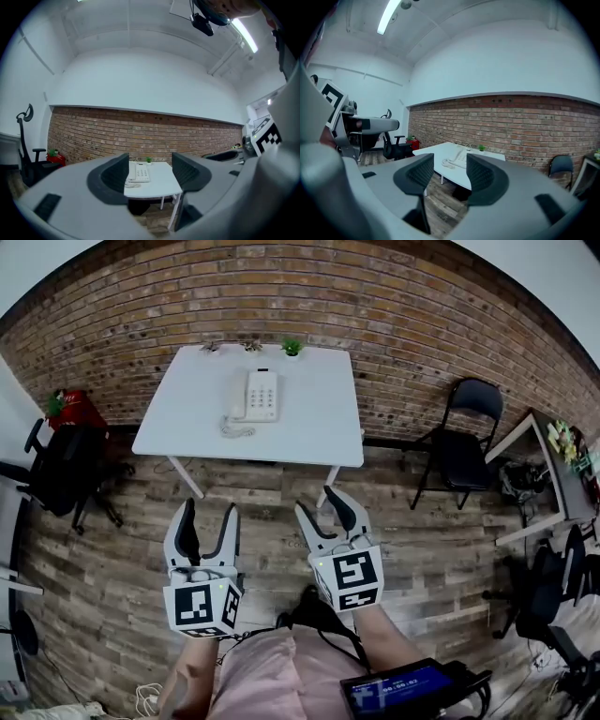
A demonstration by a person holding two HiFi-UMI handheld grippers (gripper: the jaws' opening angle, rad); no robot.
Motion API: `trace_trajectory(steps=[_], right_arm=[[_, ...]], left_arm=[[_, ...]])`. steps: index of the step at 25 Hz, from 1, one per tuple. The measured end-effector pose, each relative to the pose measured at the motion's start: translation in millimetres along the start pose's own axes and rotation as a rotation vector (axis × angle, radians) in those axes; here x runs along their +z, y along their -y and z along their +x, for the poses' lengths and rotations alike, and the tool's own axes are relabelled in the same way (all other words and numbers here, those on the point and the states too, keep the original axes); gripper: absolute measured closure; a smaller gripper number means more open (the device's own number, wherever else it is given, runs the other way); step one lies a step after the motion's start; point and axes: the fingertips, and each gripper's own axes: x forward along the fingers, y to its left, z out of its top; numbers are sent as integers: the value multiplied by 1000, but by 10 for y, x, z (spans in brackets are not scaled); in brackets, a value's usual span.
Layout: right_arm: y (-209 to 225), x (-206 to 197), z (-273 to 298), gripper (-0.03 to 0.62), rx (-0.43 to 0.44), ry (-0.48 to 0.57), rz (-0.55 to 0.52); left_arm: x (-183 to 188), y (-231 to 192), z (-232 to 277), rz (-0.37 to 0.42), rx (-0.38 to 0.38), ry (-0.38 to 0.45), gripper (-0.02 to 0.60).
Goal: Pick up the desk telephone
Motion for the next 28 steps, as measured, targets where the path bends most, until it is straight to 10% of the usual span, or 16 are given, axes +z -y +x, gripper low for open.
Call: trace_trajectory(steps=[28], right_arm=[[1290, -202, 1908, 375, 21, -67, 117]], left_arm=[[-543, -232, 2174, 13, 1, -172, 285]])
